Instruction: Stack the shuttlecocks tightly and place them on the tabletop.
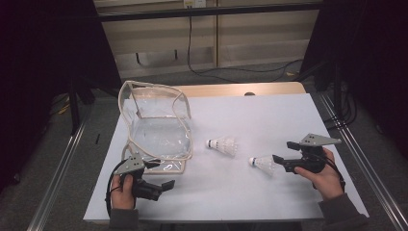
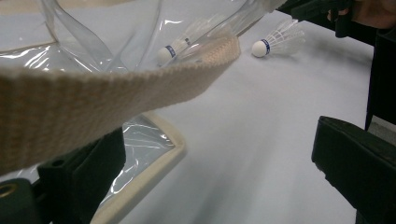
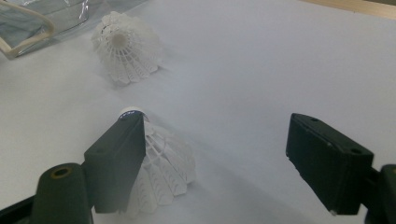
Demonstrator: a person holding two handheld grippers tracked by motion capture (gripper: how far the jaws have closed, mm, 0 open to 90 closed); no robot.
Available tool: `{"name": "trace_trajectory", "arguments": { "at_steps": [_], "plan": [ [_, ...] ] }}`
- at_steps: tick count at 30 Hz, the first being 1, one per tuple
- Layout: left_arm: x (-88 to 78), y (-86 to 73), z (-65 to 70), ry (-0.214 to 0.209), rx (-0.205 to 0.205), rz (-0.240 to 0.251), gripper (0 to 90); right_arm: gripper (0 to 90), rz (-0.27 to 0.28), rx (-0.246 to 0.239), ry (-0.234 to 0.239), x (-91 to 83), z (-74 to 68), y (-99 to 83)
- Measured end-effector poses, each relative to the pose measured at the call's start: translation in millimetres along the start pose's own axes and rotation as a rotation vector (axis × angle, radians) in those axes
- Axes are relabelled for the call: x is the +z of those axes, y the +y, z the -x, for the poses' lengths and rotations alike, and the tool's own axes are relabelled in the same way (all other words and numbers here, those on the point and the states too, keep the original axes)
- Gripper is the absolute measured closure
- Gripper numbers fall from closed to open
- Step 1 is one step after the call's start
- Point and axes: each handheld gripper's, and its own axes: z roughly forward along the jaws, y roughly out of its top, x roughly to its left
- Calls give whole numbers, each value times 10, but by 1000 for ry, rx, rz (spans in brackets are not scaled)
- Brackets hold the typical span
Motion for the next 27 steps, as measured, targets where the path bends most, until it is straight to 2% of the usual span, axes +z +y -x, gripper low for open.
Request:
{"name": "trace_trajectory", "arguments": {
  "at_steps": [13,27],
  "plan": [
    [6,1,-2,1,-2,1,31,180,4,5,-14,-64,-2,-15],
    [12,1,0,-2,3,-2,30,137,27,20,21,-145,-116,-6]
  ]
}}
